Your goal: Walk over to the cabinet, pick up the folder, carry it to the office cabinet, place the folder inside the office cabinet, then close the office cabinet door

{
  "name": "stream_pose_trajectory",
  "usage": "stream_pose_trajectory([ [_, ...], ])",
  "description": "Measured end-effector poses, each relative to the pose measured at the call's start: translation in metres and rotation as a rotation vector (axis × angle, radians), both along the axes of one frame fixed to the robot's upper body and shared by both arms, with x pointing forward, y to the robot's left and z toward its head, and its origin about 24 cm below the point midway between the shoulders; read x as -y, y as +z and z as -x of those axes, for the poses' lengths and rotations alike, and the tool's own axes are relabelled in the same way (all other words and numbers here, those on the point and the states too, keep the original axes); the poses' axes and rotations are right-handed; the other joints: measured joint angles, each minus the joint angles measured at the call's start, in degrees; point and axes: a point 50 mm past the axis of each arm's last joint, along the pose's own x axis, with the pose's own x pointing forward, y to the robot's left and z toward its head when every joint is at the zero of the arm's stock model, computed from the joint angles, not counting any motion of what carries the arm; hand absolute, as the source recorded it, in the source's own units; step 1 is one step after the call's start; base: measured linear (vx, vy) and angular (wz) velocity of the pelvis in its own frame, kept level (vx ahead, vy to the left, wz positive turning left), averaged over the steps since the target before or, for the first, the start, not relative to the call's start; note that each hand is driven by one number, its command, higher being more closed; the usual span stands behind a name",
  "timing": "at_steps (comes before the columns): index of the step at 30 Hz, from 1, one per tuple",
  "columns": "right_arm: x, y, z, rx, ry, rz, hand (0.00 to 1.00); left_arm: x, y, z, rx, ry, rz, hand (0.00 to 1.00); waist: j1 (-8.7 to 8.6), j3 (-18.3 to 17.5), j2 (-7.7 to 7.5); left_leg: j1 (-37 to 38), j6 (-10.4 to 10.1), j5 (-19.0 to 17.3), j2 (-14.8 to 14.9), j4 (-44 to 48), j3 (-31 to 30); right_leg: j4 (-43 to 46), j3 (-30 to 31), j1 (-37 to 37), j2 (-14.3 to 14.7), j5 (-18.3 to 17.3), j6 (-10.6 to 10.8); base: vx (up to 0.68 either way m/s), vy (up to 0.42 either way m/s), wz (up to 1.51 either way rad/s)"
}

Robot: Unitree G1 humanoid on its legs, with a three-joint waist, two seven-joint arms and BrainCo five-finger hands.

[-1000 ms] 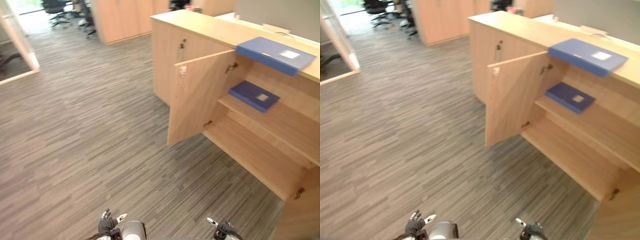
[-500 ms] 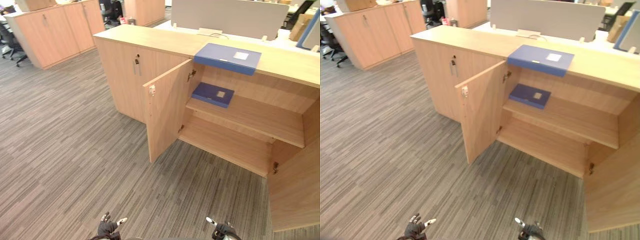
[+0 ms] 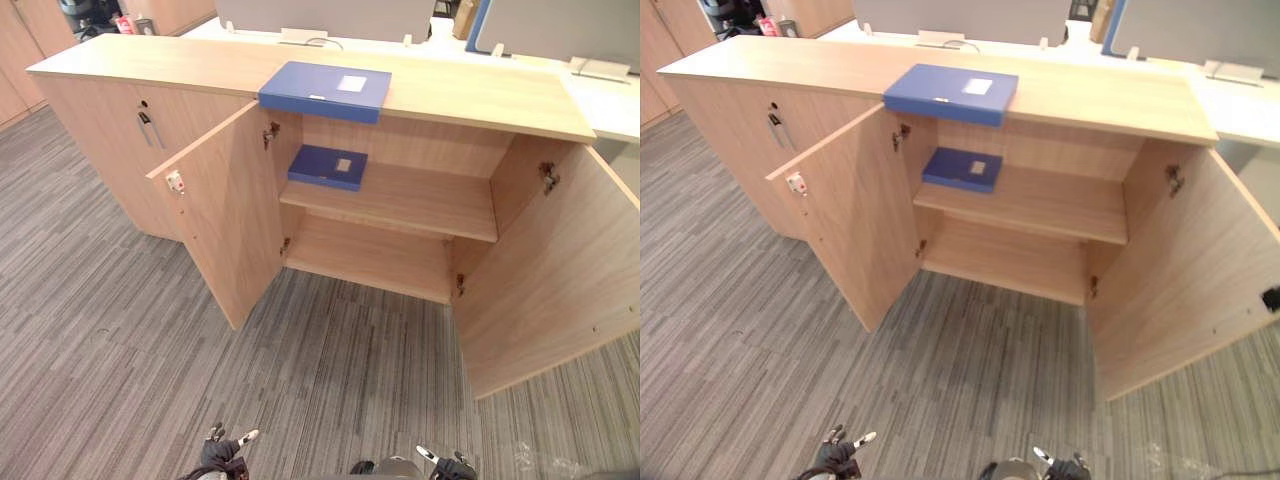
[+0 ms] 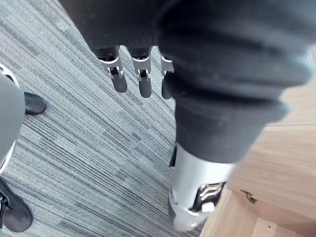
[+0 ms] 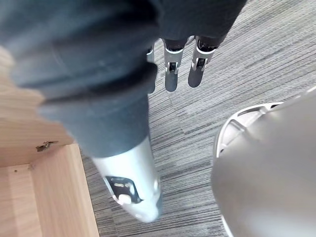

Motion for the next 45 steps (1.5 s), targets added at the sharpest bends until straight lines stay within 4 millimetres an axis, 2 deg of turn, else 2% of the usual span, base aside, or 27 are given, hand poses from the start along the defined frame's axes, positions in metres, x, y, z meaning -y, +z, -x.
stream_pose_trajectory([
  [2, -0.004, -0.001, 0.001, -0.002, -0.001, -0.01, 0.0, -0.003, 0.001, 0.002, 0.002, 0.012, -0.006, 0.0, 0.41, -0.54, 0.25, -2.18, -1.0, -0.59, 1.46, 6.3, -0.15, -1.53, -0.03, 1.17, 1.28, -0.31, -0.46, 0.12, -0.079, 0.06],
  [3, -0.008, -0.001, 0.0, 0.003, -0.001, -0.021, 0.0, -0.008, 0.002, 0.003, 0.008, 0.035, -0.014, 0.0, 0.54, -0.66, -0.18, -6.7, -1.58, -0.93, 2.81, 16.81, -0.77, -2.6, 0.18, 2.09, 1.85, -0.28, -0.47, 0.21, -0.039, -0.13],
  [4, -0.008, -0.001, -0.001, 0.006, 0.006, -0.019, 0.0, -0.01, 0.002, 0.006, 0.009, 0.068, -0.012, 0.0, 0.5, -0.44, 0.25, -10.85, -1.75, 0.0, 4.42, 27.16, -2.1, -3.59, 0.39, 3.61, 2.69, -0.18, -0.59, 0.21, -0.007, -0.18],
  [6, -0.007, -0.001, -0.001, 0.006, 0.012, -0.02, 0.0, -0.013, 0.003, 0.009, 0.014, 0.111, -0.009, 0.0, 0.78, -0.35, 0.52, -15.65, -2.24, 3.46, 7.15, 41.1, -3.23, -5.73, 1.93, 7.31, 4.36, -0.04, -1.08, 0.24, 0.056, -0.29],
  [9, -0.009, 0.001, -0.01, 0.017, 0.068, -0.014, 0.0, -0.015, 0.005, 0.007, 0.032, 0.121, -0.015, 0.0, 1.84, -0.01, 0.36, -20.69, -1.21, 0.28, 6.66, 47.67, -2.32, -7.93, 5.94, 9.57, 4.21, -0.02, -1.05, 0.31, 0.142, -0.7],
  [10, -0.009, 0.001, -0.013, 0.024, 0.069, -0.015, 0.0, -0.016, 0.006, 0.005, 0.044, 0.126, -0.018, 0.0, 2.5, 0.07, 0.13, -24.04, -0.3, -1.77, 5.03, 45.33, -2.41, -8.74, 8.04, 10.35, 2.98, 0.73, -0.32, 0.27, 0.23, -0.8],
  [13, -0.011, 0.002, -0.017, 0.031, 0.072, -0.016, 0.0, -0.017, 0.008, 0.0, 0.066, 0.131, -0.023, 0.0, 2.98, 0.7, -0.29, -27.66, 0.27, -2.42, 1.71, 33.52, -3.39, -9.29, 11.64, 12.39, -0.45, 1.29, 2.26, 0.27, 0.295, -0.74],
  [14, -0.011, 0.001, -0.017, 0.029, 0.072, -0.014, 0.0, -0.015, 0.008, -0.001, 0.068, 0.13, -0.017, 0.0, 3.0, 0.76, -0.06, -27.66, -0.35, 0.79, 0.04, 23.52, -4.55, -9.68, 12.78, 13.34, -1.91, 1.11, 4.66, 0.3, 0.386, -0.62],
  [15, -0.009, 0.001, -0.015, 0.026, 0.072, -0.01, 0.0, -0.013, 0.008, 0.0, 0.068, 0.138, -0.009, 0.0, 3.19, 0.6, 0.16, -27.76, 0.13, 5.9, -0.56, 22.22, -5.15, -9.87, 13.52, 13.93, -2.12, 0.83, 6.07, 0.33, 0.4, -0.32],
  [16, -0.019, -0.001, -0.013, 0.015, 0.099, -0.031, 0.0, -0.018, 0.009, -0.001, 0.072, 0.136, -0.022, 0.0, 2.8, -0.17, -1.66, -27.32, 1.18, 4.87, -3.06, 21.77, -4.21, -11.14, 14.44, 14.27, -4.29, 1.53, 5.59, 0.41, 0.431, -0.15],
  [17, -0.026, -0.001, -0.015, 0.02, 0.106, -0.048, 0.0, -0.023, 0.01, -0.004, 0.083, 0.133, -0.036, 0.0, 2.88, -0.35, -3.02, -27.17, 2.13, 4.28, -3.93, 20.93, -2.72, -11.98, 14.39, 13.42, -5.17, 3.2, 4.38, 0.42, 0.403, -0.11],
  [19, -0.031, 0.0, -0.022, 0.038, 0.111, -0.059, 0.0, -0.026, 0.009, -0.002, 0.072, 0.154, -0.034, 0.0, 3.22, -0.69, -3.76, -26.03, 2.46, 4.08, -5.25, 19.9, -1.26, -12.76, 14.42, 13.35, -6.68, 7.04, 4.59, 0.34, 0.304, -0.33],
  [20, -0.032, 0.001, -0.026, 0.05, 0.117, -0.061, 0.0, -0.025, 0.008, 0.0, 0.064, 0.158, -0.028, 0.0, 3.99, -0.73, -3.79, -23.46, 2.99, 4.16, -6.33, 17.62, 0.59, -12.25, 14.62, 13.39, -8.28, 9.07, 5.3, 0.32, 0.293, -0.42],
  [21, -0.033, 0.002, -0.031, 0.06, 0.125, -0.061, 0.0, -0.025, 0.007, 0.001, 0.057, 0.159, -0.026, 0.0, 4.52, -0.85, -3.68, -21.9, 3.72, 4.17, -7.06, 16.21, 0.98, -11.67, 14.62, 13.38, -9.08, 9.63, 5.33, 0.3, 0.278, -0.51],
  [23, -0.038, 0.005, -0.043, 0.087, 0.178, -0.064, 0.0, -0.022, 0.005, 0.004, 0.037, 0.152, -0.016, 0.0, 4.66, -1.17, -3.34, -16.78, 4.61, 4.4, -9.68, 11.56, 2.75, -4.78, 14.6, 11.77, -13.18, 10.03, 5.65, 0.18, 0.155, -0.36],
  [24, -0.041, 0.006, -0.045, 0.094, 0.205, -0.068, 0.0, -0.018, 0.004, 0.005, 0.029, 0.141, -0.006, 0.0, 4.71, -1.64, -2.66, -14.73, 4.94, 4.28, -10.5, 9.59, 3.13, 3.85, 14.57, 8.29, -15.83, 10.48, 4.99, 0.17, 0.129, -0.13],
  [25, -0.041, 0.005, -0.044, 0.09, 0.207, -0.074, 0.0, -0.017, 0.003, 0.006, 0.024, 0.133, -0.005, 0.0, 4.74, -1.57, -2.28, -12.53, 5.15, 4.34, -11.02, 7.58, 3.12, 10.42, 14.43, 5.75, -17.95, 11.81, 3.09, 0.12, 0.053, -0.03],
  [26, -0.041, 0.005, -0.042, 0.087, 0.203, -0.076, 0.0, -0.017, 0.002, 0.008, 0.016, 0.132, -0.004, 0.0, 4.62, -1.34, -1.78, -10.94, 5.49, 4.56, -11.1, 6.33, 3.15, 14.23, 14.12, 4.78, -19.01, 12.1, 2.1, 0.1, -0.001, 0.05],
  [27, -0.04, 0.004, -0.039, 0.081, 0.198, -0.075, 0.0, -0.019, 0.002, 0.011, 0.005, 0.133, -0.008, 0.0, 4.23, -1.36, -1.72, -9.39, 5.6, 4.74, -11.06, 5.03, 3.11, 17.0, 13.16, 3.93, -19.84, 11.17, 2.7, 0.07, -0.037, 0.04],
  [29, -0.037, 0.004, -0.039, 0.08, 0.199, -0.068, 0.0, -0.019, 0.001, 0.012, -0.003, 0.12, -0.012, 0.0, 3.27, -1.2, -1.47, -7.86, 5.01, 5.23, -10.43, 3.37, 2.96, 17.21, 10.16, 2.44, -19.21, 6.02, 3.52, 0.07, -0.138, -0.02],
  [31, -0.036, 0.005, -0.044, 0.091, 0.197, -0.063, 0.0, -0.018, 0.0, 0.013, -0.016, 0.104, -0.013, 0.0, 2.23, -0.93, -1.07, -6.94, 3.83, 5.86, -8.81, 2.18, 2.12, 11.15, 6.87, 1.03, -16.38, 2.49, 4.19, 0.07, -0.224, 0.06],
  [32, -0.036, 0.005, -0.044, 0.091, 0.196, -0.063, 0.0, -0.018, 0.0, 0.012, -0.017, 0.094, -0.017, 0.0, 2.12, -0.76, -1.45, -6.79, 2.96, 5.76, -8.49, 2.04, 1.31, 5.65, 6.31, 0.93, -14.81, 2.72, 4.24, 0.04, -0.284, 0.25],
  [33, -0.036, 0.005, -0.043, 0.092, 0.193, -0.064, 0.0, -0.02, 0.001, 0.009, -0.012, 0.084, -0.024, 0.0, 2.14, -0.33, -2.45, -6.75, 1.89, 5.48, -8.76, 2.32, 0.02, 1.08, 7.36, 1.31, -13.64, 4.63, 6.01, 0.06, -0.31, 0.42],
  [35, -0.018, 0.005, -0.038, 0.069, 0.159, -0.026, 0.0, -0.009, -0.001, 0.007, -0.013, 0.082, 0.004, 0.0, 2.33, -0.12, -0.73, -5.81, 0.89, 5.56, -8.04, 0.55, -5.24, 0.29, 5.31, 3.41, -11.11, 3.89, 5.31, 0.08, -0.219, 0.25],
  [41, -0.017, 0.003, -0.032, 0.043, 0.146, -0.029, 0.0, -0.007, -0.002, 0.009, -0.018, 0.102, 0.009, 0.0, 1.9, 0.09, -0.45, -5.05, -1.0, 4.65, -5.27, -0.2, -8.29, -1.27, 2.07, 5.92, -7.25, 1.44, 4.65, 0.08, -0.135, 0.16],
  [44, -0.016, 0.002, -0.029, 0.039, 0.106, -0.033, 0.0, -0.007, -0.001, 0.009, -0.012, 0.111, 0.012, 0.0, 2.21, -0.11, 0.33, -7.68, -2.77, 1.42, -2.44, 7.71, -9.88, -5.03, -0.04, 9.61, -3.84, 0.99, 4.49, 0.13, -0.061, 0.28],
  [45, -0.019, 0.003, -0.031, 0.044, 0.109, -0.04, 0.0, -0.01, 0.001, 0.006, 0.005, 0.118, 0.003, 0.0, 2.24, -0.05, 0.05, -12.5, -2.42, 0.47, -1.41, 16.82, -10.35, -5.85, -0.29, 10.27, -2.66, 1.12, 4.69, 0.16, -0.037, 0.0],
])
